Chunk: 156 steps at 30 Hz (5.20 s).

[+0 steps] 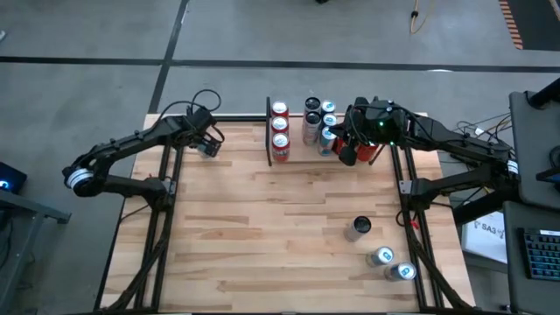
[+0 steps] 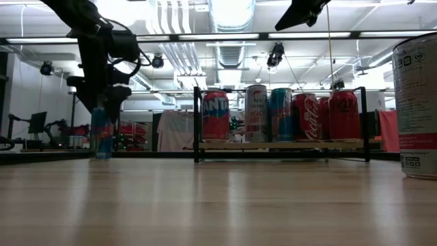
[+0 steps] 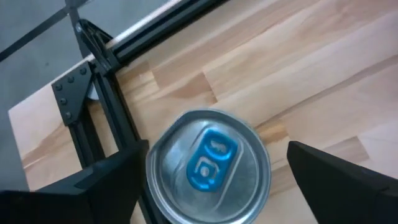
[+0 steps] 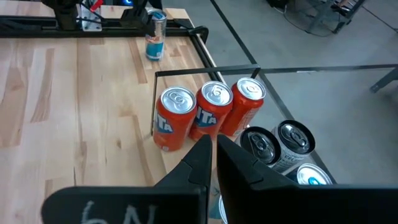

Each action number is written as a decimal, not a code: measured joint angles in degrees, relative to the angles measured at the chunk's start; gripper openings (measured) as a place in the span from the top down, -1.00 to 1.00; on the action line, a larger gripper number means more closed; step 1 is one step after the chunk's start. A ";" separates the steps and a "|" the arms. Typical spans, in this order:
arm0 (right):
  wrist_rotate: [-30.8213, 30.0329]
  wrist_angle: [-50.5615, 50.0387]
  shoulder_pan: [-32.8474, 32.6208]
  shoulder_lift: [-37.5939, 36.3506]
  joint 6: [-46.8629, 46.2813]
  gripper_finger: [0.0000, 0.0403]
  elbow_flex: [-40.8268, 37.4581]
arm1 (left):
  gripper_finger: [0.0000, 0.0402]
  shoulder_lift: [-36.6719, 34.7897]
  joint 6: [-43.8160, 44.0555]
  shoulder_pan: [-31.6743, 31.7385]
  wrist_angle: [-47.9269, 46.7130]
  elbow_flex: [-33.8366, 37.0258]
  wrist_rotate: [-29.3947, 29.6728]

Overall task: Place canned beverage on shelf
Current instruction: Put the blue soda can on the shelf

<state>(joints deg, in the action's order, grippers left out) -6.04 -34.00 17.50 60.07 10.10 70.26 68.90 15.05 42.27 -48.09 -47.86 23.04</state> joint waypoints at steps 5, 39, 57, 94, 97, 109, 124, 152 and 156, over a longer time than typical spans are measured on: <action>0.00 0.00 0.00 0.00 -0.30 0.94 0.00 | -0.52 0.02 0.07 -0.16 0.00 -0.50 0.38; 8.45 0.65 -4.71 0.00 -2.07 0.94 -1.77 | -0.14 4.31 21.28 -59.87 -7.16 -26.56 3.88; 10.85 21.43 -20.44 1.09 -11.64 0.76 -11.00 | -0.15 26.03 -14.46 -61.64 -6.08 -54.64 10.52; 1.50 19.34 -22.47 17.97 -2.48 -0.02 -0.16 | -0.49 26.74 -22.30 -58.89 -1.33 -55.49 10.04; 0.44 16.75 -22.47 17.47 -2.44 -0.02 -0.20 | -0.55 26.73 -22.35 -58.96 -1.48 -55.49 9.66; -5.11 16.88 -22.49 7.80 -5.03 -0.02 -7.65 | -0.58 21.32 -19.68 -58.94 2.49 -46.28 9.98; -0.94 57.22 -23.23 7.16 -3.85 -0.02 -23.52 | -0.58 6.72 -27.16 -58.94 58.61 -9.36 10.83; -1.48 62.87 -23.23 9.53 -4.48 -0.03 -23.08 | -0.59 22.02 -22.65 -54.06 97.15 0.74 4.71; -1.48 63.04 -23.23 9.53 -4.04 -0.03 -23.08 | -0.59 23.60 -23.21 -53.96 100.95 0.65 4.73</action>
<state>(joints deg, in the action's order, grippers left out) -7.53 29.04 -5.74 69.60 6.06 47.18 92.50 -8.16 -11.69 52.87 -47.21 27.77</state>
